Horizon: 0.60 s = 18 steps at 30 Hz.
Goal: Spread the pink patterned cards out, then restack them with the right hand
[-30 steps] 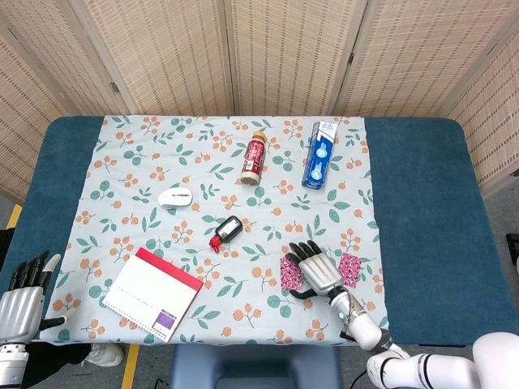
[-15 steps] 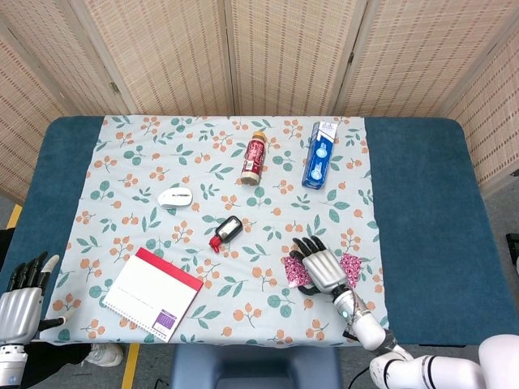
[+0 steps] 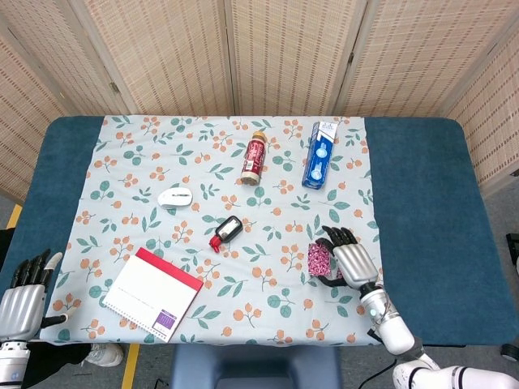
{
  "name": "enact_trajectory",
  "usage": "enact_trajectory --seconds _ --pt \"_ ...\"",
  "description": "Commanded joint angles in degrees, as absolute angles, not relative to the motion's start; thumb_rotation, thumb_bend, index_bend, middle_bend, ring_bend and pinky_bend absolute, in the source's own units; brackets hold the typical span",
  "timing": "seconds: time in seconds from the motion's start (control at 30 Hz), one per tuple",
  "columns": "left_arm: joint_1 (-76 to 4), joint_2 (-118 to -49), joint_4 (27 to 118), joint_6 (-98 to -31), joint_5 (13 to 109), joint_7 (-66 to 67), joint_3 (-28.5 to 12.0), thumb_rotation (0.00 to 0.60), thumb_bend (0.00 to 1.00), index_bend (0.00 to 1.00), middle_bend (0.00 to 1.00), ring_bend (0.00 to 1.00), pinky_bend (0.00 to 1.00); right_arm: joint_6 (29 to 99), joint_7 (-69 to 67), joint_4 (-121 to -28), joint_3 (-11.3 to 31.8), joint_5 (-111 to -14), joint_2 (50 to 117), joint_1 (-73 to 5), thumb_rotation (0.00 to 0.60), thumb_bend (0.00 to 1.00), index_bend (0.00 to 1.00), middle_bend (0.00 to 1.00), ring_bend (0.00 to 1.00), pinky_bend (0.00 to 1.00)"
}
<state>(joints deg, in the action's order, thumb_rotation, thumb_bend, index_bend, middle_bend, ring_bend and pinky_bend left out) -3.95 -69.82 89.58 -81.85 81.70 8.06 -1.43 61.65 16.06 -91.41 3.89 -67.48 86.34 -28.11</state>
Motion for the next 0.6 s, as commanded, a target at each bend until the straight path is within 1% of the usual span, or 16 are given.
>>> enact_trajectory --seconds 0.03,0.27,0.37,0.43,0.6 --pt "-4.15 -69.84 89.88 -81.73 82.01 8.10 -1.38 0.600 0.09 0.09 0.00 0.06 0.00 60.92 12.07 -90.60 5.03 -68.81 86.49 -28.18 0.504 0.29 0.28 0.08 0.00 0.00" --pt "-3.98 -69.48 90.03 -81.83 81.47 8.15 -1.46 0.600 0.09 0.09 0.00 0.06 0.00 56.51 9.89 -87.11 6.78 -69.72 90.95 -31.73 0.502 0.29 0.28 0.08 0.00 0.00" --pt "-3.76 -69.36 89.81 -81.88 81.23 7.76 -1.37 0.600 0.09 0.09 0.00 0.06 0.00 56.82 9.84 -87.14 7.42 -70.14 91.84 -32.28 0.503 0.29 0.28 0.08 0.00 0.00" --pt "-3.68 -69.34 89.58 -81.79 81.09 7.47 -1.31 0.600 0.09 0.09 0.00 0.06 0.00 57.92 10.41 -87.83 7.19 -70.28 91.29 -31.71 0.502 0.29 0.28 0.08 0.00 0.00" --pt "-3.82 -69.75 88.73 -81.15 80.91 6.81 -1.18 0.600 0.09 0.09 0.00 0.06 0.00 61.16 11.57 -91.07 4.92 -68.05 87.15 -27.67 0.503 0.29 0.28 0.08 0.00 0.00"
